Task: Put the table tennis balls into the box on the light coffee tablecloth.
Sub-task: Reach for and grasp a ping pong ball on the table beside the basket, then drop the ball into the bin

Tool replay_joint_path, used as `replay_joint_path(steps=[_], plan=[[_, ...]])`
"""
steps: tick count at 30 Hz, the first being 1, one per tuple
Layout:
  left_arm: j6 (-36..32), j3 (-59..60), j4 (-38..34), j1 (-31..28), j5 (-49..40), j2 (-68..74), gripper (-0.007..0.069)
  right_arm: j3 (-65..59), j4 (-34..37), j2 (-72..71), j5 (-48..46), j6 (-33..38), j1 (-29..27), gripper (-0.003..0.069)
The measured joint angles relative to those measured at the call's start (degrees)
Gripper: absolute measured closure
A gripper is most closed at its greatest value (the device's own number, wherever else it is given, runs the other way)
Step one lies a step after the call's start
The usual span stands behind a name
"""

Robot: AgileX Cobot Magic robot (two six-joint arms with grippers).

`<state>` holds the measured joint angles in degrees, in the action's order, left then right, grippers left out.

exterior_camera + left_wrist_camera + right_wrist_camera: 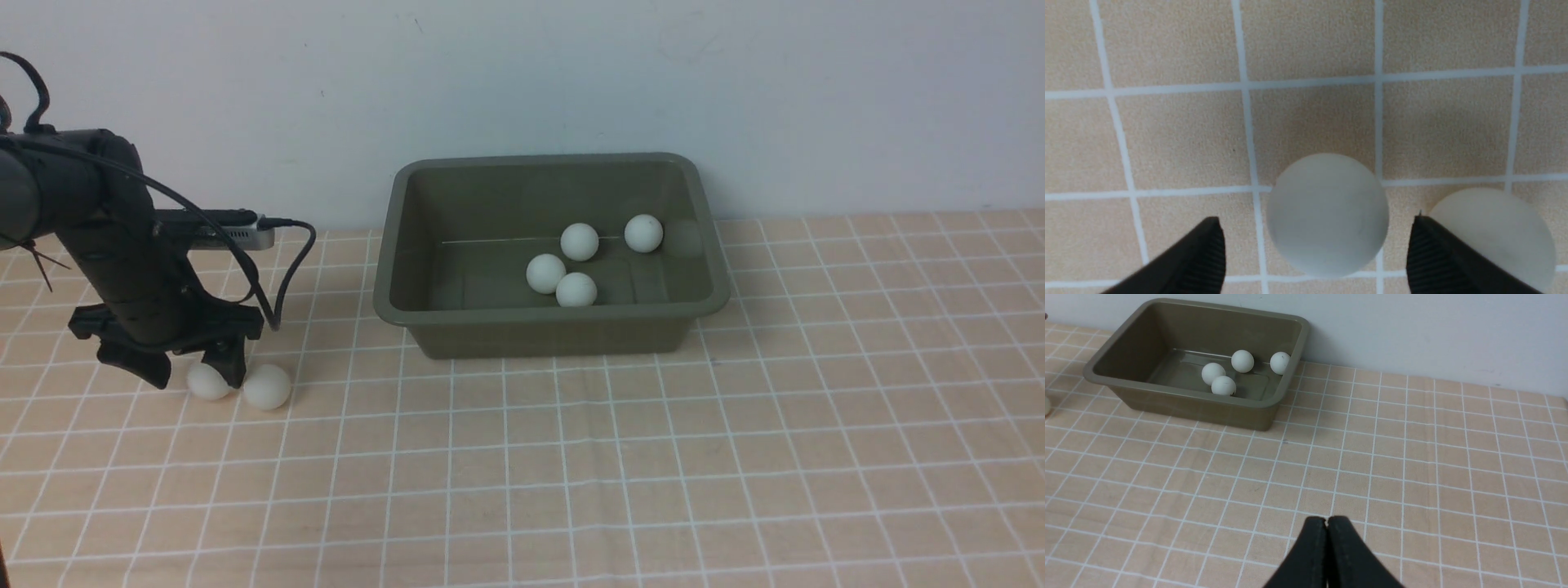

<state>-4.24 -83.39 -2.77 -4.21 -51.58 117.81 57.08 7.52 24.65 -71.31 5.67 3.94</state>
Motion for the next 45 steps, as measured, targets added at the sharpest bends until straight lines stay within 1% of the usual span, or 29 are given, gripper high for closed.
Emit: replay_joint_path(steps=[7,11,14,15,16,22,27,31,33,35,36,38,41,45], plan=[[0.0,0.0,-0.2,0.0,1.4,0.7,0.0138,0.0,0.0,0.0,0.0,0.0,0.0,0.0677],[0.0,0.0,-0.2,0.0,1.6,0.8,0.019,0.0,0.0,0.0,0.0,0.0,0.0,0.0677],[0.0,0.0,-0.2,0.0,2.4,0.8,0.0264,0.0,0.0,0.0,0.0,0.0,0.0,0.0677],[0.0,0.0,-0.2,0.0,2.7,0.8,0.0301,0.0,0.1,0.0,0.0,0.0,0.0,0.0677],[0.0,0.0,-0.2,0.0,2.7,0.8,0.0317,0.0,0.1,0.0,0.0,0.0,0.0,0.0677],[0.0,-0.1,-0.2,0.0,2.4,0.8,0.0316,0.0,0.1,0.0,0.0,0.0,0.0,0.0677],[0.0,-4.8,-0.5,0.0,-4.6,0.9,0.0316,0.0,0.1,0.0,0.0,0.0,0.0,0.0677],[-0.1,-13.4,-3.9,1.1,-12.4,0.9,0.0316,0.0,0.1,0.0,0.0,0.0,0.0,0.0677],[-1.7,-19.4,-8.9,3.4,-15.5,0.9,0.0316,0.0,0.1,0.0,0.0,0.0,0.0,0.0677],[-3.6,-23.2,-13.4,6.2,-15.8,0.9,0.0316,0.0,0.1,0.0,0.0,0.0,0.0,0.0677],[-3.8,-23.9,-14.3,6.5,-15.7,0.9,0.0316,0.0,0.1,0.0,0.0,0.0,0.0,0.0677],[-6.0,-26.5,-18.2,11.3,-14.0,0.9,0.0316,0.0,0.1,0.0,0.0,0.0,0.0,0.0677],[-7.7,-27.4,-18.6,17.2,-9.3,1.3,0.0316,0.0,0.1,0.0,0.0,0.0,0.0,0.0677],[-8.0,-27.4,-13.9,22.9,-2.3,4.0,0.0316,0.0,0.1,0.0,0.0,0.0,0.0,0.0677]])
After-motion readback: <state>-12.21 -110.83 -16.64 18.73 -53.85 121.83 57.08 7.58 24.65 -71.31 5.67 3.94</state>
